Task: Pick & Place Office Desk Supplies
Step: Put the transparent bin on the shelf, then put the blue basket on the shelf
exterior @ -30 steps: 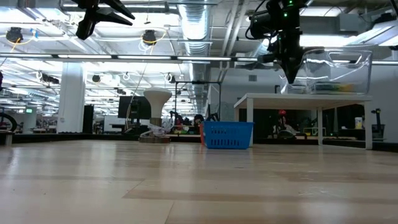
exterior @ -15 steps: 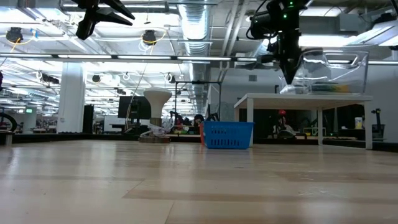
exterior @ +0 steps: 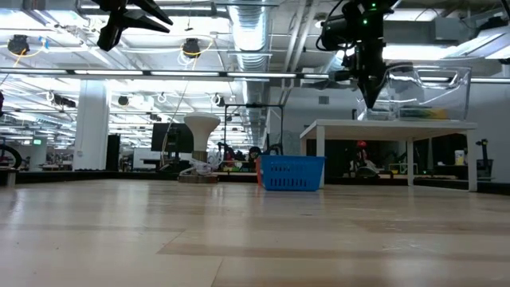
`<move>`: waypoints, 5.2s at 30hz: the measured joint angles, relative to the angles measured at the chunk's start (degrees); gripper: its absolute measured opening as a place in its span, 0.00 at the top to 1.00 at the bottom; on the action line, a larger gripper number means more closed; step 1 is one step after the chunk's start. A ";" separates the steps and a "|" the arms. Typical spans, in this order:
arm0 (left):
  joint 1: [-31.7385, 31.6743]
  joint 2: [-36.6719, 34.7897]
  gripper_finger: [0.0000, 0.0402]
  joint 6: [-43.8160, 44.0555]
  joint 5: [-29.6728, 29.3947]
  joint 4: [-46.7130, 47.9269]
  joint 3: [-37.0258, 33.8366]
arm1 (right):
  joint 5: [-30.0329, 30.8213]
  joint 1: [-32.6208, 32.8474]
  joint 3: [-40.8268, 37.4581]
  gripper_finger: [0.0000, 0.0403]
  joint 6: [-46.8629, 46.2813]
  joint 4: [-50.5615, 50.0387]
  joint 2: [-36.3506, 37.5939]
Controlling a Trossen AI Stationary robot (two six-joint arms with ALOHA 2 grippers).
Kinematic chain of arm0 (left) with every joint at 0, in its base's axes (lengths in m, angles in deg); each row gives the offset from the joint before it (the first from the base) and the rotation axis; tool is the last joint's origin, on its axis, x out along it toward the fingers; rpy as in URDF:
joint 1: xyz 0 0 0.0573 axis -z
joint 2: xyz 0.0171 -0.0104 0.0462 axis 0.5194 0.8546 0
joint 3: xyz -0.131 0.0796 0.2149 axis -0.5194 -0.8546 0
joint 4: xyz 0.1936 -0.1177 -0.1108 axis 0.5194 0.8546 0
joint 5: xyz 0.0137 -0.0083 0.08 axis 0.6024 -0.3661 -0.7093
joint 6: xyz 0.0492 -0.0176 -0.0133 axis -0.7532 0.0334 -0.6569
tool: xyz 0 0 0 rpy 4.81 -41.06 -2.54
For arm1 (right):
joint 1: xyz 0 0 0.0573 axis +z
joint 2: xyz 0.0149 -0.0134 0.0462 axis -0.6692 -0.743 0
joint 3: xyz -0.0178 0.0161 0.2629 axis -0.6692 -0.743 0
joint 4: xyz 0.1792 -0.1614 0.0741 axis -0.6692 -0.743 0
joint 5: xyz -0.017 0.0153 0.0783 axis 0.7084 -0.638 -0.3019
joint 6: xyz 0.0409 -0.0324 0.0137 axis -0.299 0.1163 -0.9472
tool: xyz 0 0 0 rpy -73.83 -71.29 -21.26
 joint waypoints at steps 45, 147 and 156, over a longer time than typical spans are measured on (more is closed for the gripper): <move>0.00 0.02 0.87 0.00 1.67 0.66 0.02 | 5.29 2.41 8.81 0.60 6.44 3.44 0.20; -14.96 65.38 0.66 1.97 24.45 -10.98 22.69 | 21.56 70.79 12.57 0.62 -41.99 -14.98 5.16; -14.93 65.64 0.73 3.08 23.86 -11.15 22.71 | 21.53 70.83 12.57 0.62 -41.86 -15.19 5.16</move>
